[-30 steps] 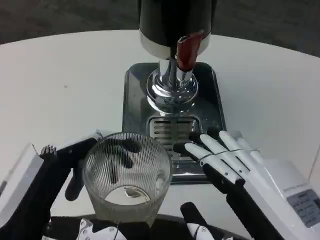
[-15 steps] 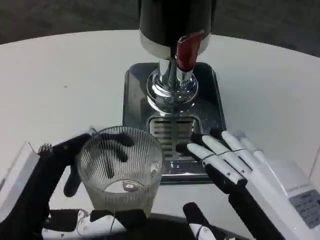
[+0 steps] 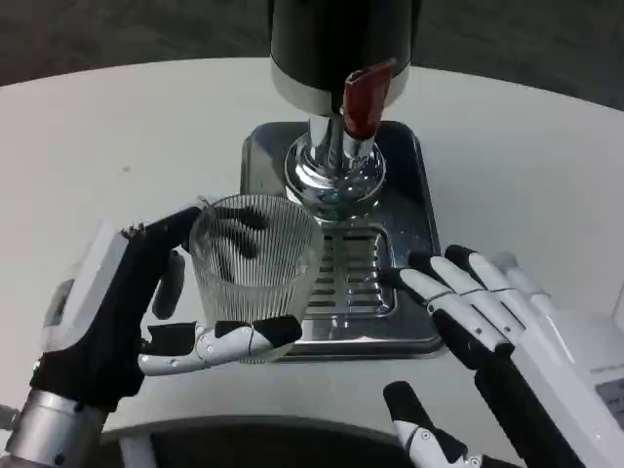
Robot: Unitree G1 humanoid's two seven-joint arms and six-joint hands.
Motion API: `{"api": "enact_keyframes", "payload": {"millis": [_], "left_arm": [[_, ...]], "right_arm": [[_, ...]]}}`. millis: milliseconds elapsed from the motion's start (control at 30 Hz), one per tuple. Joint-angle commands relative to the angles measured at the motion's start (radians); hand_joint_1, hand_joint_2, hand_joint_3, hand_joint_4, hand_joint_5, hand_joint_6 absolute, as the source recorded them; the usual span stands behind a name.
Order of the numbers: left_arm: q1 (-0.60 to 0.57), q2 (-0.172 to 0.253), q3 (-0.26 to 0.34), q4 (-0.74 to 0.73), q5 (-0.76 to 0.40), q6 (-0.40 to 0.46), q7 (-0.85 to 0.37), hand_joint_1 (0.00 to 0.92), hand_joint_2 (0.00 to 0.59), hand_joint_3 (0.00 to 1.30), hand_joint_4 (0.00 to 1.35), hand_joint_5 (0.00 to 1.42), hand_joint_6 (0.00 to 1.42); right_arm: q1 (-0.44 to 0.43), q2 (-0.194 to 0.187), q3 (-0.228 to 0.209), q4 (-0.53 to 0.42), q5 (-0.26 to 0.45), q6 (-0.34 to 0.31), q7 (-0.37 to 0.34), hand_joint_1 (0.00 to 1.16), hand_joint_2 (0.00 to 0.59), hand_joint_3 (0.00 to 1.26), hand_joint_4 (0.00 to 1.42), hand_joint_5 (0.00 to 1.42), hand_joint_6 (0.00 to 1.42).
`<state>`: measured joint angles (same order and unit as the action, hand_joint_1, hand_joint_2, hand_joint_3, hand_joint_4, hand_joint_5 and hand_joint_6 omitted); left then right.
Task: Grasp the cup under the faucet to collect the drink, then remove the cup.
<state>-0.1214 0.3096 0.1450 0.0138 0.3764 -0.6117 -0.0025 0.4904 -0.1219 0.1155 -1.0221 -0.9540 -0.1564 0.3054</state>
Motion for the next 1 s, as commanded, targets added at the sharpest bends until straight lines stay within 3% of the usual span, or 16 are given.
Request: {"api": "enact_keyframes", "payload": {"millis": [33, 267, 567, 1000], "left_arm": [[-0.069, 0.013, -0.026, 0.093, 0.056, -0.036, 0.08, 0.574, 0.12, 0.98, 1.07, 1.2, 1.34], [-0.2, 0.037, -0.086, 0.321, 0.146, -0.083, 0.216, 0.576, 0.118, 0.98, 1.07, 1.2, 1.34], [-0.433, 0.047, -0.23, 0.659, 0.29, -0.114, 0.428, 0.582, 0.114, 0.98, 1.08, 1.2, 1.33], [-0.662, 0.005, -0.4, 0.947, 0.367, -0.056, 0.636, 0.584, 0.113, 0.98, 1.08, 1.2, 1.35]], "right_arm": [[0.042, 0.014, -0.002, -0.023, -0.015, -0.015, -0.023, 0.4, 0.497, 0.17, 0.09, 0.04, 0.02], [0.108, -0.011, -0.042, -0.01, -0.005, -0.055, -0.061, 0.4, 0.497, 0.17, 0.09, 0.04, 0.02], [0.143, -0.002, -0.036, -0.008, -0.003, -0.072, -0.074, 0.4, 0.497, 0.17, 0.1, 0.04, 0.03], [0.176, 0.013, -0.034, -0.015, -0.007, -0.074, -0.088, 0.4, 0.497, 0.17, 0.1, 0.05, 0.03]]}}
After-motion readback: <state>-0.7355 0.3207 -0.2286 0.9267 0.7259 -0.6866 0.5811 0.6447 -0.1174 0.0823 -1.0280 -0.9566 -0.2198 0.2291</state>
